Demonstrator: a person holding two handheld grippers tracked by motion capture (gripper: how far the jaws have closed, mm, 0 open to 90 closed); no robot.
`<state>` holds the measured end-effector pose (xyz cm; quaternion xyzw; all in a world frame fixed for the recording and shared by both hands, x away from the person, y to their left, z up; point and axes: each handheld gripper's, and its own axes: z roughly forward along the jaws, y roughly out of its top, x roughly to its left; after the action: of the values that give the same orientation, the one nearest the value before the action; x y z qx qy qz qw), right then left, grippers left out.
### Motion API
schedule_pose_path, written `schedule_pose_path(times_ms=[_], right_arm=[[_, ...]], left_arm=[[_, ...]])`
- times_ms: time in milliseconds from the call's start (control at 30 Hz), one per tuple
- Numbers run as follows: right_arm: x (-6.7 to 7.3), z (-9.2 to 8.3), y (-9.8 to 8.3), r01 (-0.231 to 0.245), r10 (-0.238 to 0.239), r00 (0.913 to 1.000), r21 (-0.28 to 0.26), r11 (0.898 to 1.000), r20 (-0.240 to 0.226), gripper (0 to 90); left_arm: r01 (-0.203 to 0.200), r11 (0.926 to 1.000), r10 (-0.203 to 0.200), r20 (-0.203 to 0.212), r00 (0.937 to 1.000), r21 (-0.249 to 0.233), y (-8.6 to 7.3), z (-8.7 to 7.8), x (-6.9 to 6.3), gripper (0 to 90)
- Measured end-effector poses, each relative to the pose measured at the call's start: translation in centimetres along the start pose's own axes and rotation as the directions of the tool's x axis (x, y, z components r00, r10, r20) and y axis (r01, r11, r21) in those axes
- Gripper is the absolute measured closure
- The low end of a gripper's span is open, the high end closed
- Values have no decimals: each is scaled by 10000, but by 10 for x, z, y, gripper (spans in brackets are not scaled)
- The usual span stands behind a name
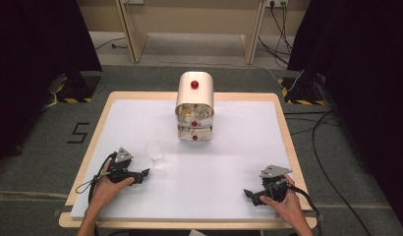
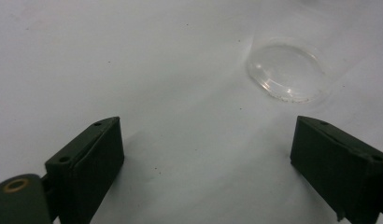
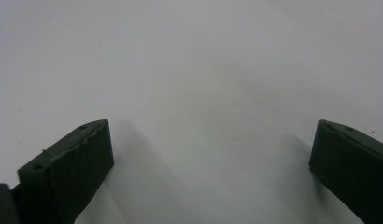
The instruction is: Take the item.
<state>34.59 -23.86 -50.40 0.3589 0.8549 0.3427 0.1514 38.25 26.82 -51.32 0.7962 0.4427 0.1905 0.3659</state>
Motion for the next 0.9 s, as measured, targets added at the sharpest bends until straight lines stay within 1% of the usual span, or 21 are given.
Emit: schedule_pose_path(times_ms=[400, 433, 600, 700, 867, 900], right_arm=[[0, 0, 0, 27, -27, 10000, -6, 10000, 12, 4], [0, 0, 0, 28, -28, 10000, -8, 10000, 10, 4], [0, 0, 0, 33, -33, 10000, -8, 10000, 14, 3], [0, 0, 0, 45, -45, 10000, -11, 10000, 21, 4], [1, 0, 0, 45, -45, 10000, -29, 10000, 32, 5], [1, 0, 0, 72, -72, 10000, -33, 10000, 60, 6]], left_arm=[[42, 10000, -42, -11, 10000, -29, 0, -1, 0, 103], [126, 9999, -126, -26, 9999, -99, 0, -1, 1, 116], [111, 9999, -111, -4, 9999, -101, 0, -3, 1, 146], [80, 10000, -80, 102, 9999, -33, 0, -6, 1, 152], [-68, 9997, 69, 51, 10000, -234, 4, -14, 1, 152], [-133, 9994, 137, 99, 9999, -333, 6, -19, 0, 152]])
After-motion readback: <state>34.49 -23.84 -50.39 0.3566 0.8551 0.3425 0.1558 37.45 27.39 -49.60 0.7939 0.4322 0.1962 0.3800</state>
